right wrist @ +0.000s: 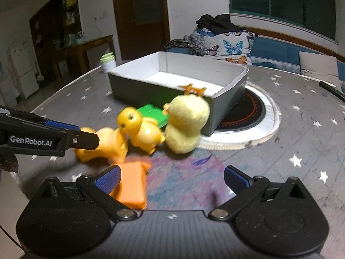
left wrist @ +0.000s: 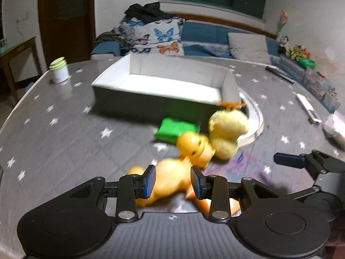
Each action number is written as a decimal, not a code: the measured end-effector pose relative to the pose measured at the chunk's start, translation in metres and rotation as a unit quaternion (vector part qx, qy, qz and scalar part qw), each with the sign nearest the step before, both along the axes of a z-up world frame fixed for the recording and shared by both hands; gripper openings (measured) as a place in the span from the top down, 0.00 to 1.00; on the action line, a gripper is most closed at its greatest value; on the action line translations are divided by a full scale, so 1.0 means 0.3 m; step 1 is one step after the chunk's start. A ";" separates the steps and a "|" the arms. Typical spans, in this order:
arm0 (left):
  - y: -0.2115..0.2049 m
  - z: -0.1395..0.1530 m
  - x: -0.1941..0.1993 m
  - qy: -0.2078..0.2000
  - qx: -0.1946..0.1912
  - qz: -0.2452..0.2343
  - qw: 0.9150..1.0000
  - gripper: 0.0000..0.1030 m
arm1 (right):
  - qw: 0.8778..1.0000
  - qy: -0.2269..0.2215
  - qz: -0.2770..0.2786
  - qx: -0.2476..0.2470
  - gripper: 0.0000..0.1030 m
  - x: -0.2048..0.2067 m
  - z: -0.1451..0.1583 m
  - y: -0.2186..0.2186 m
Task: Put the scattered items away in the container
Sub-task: 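Close both grippers together on the yellow plush chick and lift it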
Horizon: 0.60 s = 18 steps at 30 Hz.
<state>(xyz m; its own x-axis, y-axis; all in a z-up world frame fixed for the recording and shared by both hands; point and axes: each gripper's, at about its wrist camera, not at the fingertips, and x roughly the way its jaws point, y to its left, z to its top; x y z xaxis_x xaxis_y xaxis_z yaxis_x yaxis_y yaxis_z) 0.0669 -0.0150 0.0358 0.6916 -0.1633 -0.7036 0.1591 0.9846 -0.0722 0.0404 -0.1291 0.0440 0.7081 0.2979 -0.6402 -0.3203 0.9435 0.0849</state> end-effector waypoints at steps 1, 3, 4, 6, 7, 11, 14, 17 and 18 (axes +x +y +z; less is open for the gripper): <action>-0.005 0.008 0.013 -0.002 -0.005 -0.006 1.000 0.63 | 1.000 -0.001 -0.003 0.001 0.00 0.011 0.004 -0.005; -0.018 0.026 0.038 -0.007 -0.014 -0.018 1.000 0.63 | 1.000 -0.003 -0.009 0.002 0.01 0.032 0.011 -0.014; -0.025 0.035 0.050 -0.010 -0.018 -0.025 0.999 0.63 | 1.000 -0.004 -0.011 0.004 0.01 0.043 0.014 -0.018; -0.039 0.050 0.071 -0.014 -0.028 -0.040 0.999 0.63 | 1.000 -0.004 -0.015 0.007 0.04 0.068 0.017 -0.023; -0.045 0.058 0.081 -0.016 -0.033 -0.047 0.998 0.63 | 1.000 -0.004 -0.017 0.009 0.06 0.080 0.017 -0.024; -0.074 0.069 0.134 -0.015 -0.038 -0.070 0.997 0.63 | 0.999 0.002 -0.027 0.019 0.09 0.134 0.009 -0.034; -0.089 0.067 0.177 -0.008 -0.044 -0.081 0.996 0.63 | 0.999 0.006 -0.034 0.026 0.12 0.170 0.002 -0.042; -0.097 0.058 0.219 0.003 -0.057 -0.094 0.994 0.63 | 0.999 0.010 -0.038 0.029 0.15 0.204 -0.006 -0.047; -0.099 0.054 0.232 0.008 -0.061 -0.099 0.993 0.63 | 0.999 0.011 -0.037 0.030 0.17 0.216 -0.008 -0.048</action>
<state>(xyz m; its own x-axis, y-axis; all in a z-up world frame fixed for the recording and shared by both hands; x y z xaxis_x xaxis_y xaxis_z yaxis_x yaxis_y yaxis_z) 0.1364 -0.0449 0.0520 0.6267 -0.3801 -0.6803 0.3463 0.9179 -0.1939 0.1052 -0.1435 0.0416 0.7156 0.2840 -0.6381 -0.2473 0.9575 0.1488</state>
